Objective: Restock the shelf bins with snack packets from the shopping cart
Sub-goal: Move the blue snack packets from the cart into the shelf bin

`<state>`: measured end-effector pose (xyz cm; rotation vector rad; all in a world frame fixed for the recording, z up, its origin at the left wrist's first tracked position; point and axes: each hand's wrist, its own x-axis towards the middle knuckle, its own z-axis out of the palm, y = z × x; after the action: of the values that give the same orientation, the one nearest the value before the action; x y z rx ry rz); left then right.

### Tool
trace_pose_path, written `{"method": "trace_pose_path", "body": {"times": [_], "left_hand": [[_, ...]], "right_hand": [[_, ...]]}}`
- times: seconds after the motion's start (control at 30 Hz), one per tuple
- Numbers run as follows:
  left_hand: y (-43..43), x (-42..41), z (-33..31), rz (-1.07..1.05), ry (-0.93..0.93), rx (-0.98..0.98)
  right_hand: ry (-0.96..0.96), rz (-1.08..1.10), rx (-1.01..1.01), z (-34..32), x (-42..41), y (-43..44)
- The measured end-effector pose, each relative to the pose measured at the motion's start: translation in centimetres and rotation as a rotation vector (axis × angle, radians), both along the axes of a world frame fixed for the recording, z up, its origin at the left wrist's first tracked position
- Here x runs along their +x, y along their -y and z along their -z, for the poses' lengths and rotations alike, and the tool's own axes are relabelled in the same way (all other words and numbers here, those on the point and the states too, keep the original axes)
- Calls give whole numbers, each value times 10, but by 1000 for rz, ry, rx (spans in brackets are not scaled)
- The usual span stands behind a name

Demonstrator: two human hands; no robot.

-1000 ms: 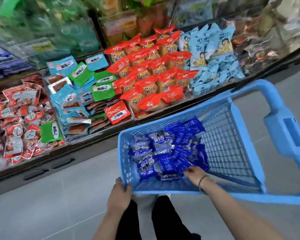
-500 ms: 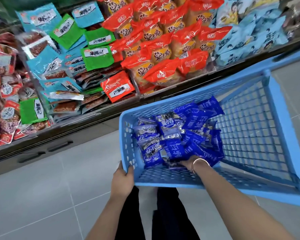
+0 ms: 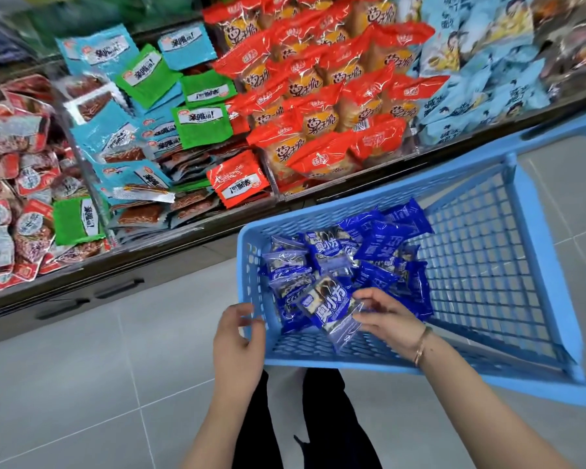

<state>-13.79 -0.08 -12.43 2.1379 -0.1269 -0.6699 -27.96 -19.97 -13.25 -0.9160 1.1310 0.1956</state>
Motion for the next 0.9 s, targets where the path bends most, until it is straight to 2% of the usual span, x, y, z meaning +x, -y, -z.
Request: {"method": "trace_pose_path", "body": {"times": [0.1, 0.2, 0.23, 0.37, 0.43, 0.5, 0.53, 0.67, 0.73, 0.83, 0.9], "left_hand": [[18, 0, -7, 137, -196, -55], [34, 6, -7, 73, -553, -173], [35, 8, -6, 30, -621, -224], [15, 23, -2, -139, -628, -352], [-5, 37, 1, -243, -605, -381], [-26, 50, 2, -333, -604, -374], [-35, 55, 3, -365, -614, -364], [-57, 66, 6, -419, -666, -313], [-60, 67, 7, -424, -674, -315], [-59, 68, 9, -441, -690, -317], [-56, 67, 10, -465, -705, -319]], "right_hand": [[141, 18, 37, -15, 11, -4], [229, 16, 37, -18, 24, -16], [239, -6, 32, -16, 27, -21], [315, -89, 131, 3, 40, -35], [210, -73, -8, 24, 50, -34], [-22, -47, -225, 52, 61, -29], [-116, -45, -273, 65, 67, -27], [-340, -198, -259, 107, 85, -32], [-412, -290, -269, 115, 93, -38], [-502, -465, -421, 117, 96, -45], [-456, -490, -532, 116, 90, -45]]}}
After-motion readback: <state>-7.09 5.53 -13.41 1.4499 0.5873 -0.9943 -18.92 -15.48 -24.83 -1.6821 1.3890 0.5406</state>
